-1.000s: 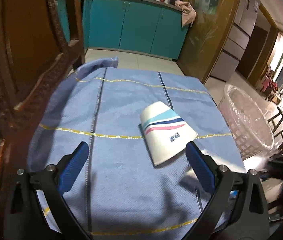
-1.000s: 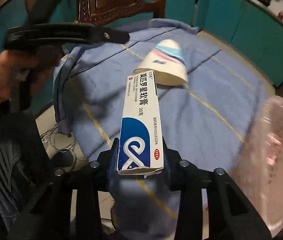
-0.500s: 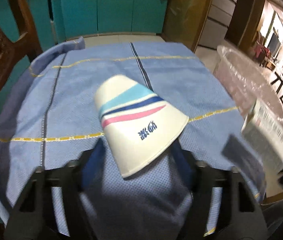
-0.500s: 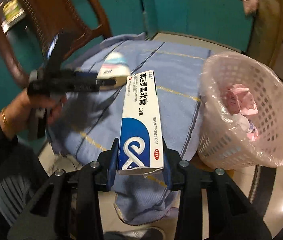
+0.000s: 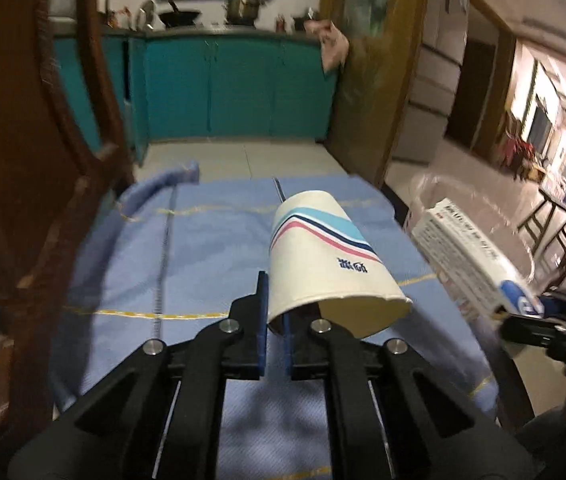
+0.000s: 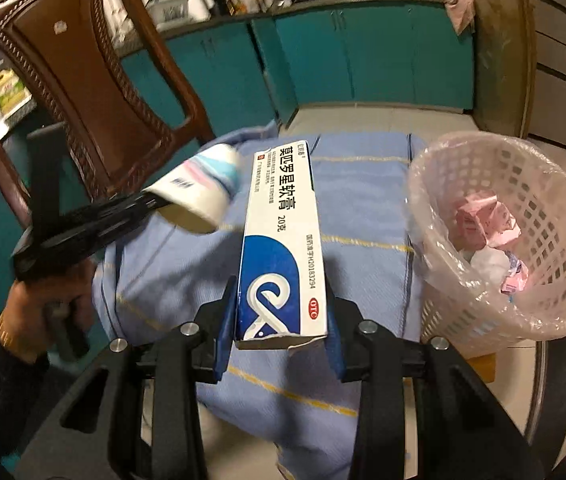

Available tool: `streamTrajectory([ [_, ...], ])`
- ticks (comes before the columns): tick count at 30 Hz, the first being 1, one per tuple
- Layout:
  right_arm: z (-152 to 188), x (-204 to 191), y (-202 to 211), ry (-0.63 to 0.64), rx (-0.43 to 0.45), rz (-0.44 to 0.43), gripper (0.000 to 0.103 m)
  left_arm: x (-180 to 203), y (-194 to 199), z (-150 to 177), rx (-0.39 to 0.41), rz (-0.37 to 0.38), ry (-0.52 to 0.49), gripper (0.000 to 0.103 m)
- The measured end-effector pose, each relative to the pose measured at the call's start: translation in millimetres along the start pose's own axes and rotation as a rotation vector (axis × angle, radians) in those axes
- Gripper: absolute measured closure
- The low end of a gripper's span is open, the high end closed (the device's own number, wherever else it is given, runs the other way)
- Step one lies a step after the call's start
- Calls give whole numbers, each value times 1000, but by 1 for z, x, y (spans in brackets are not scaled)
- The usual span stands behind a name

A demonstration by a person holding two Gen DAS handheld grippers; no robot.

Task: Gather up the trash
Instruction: 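Grasp the white striped paper cup with the left tool while the right lifts the box, then carry the medicine box into the basket and open the right tool while the left holds the cup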

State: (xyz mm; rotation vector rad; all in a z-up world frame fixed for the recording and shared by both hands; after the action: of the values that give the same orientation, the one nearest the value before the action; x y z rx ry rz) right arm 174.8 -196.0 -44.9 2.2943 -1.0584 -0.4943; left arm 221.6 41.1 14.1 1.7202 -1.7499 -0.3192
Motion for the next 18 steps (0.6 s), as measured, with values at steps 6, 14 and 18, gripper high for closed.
streamTrajectory([
  [6,0,-17,-6,17,52,28,65,-9,33,6,67,-47,21,96],
  [14,3,-14,-7,9,58,52,65,-10,27,9,40,-57,23,96],
  [18,4,-13,-8,9,49,56,65,-7,25,10,37,-56,17,96],
])
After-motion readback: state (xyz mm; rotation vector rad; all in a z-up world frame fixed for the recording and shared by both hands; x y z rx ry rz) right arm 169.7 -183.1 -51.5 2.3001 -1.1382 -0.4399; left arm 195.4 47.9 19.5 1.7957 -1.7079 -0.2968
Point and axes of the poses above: each gripper's, at about its wrist camera, not at the fingertips, and y roughly against the way its jaws point, x to its right, z to its underside, the point moved 2 cm from there along -y, roughly the way its jaws point, and after that the axes turned 13 degrees about y, right-handed, at the moved point
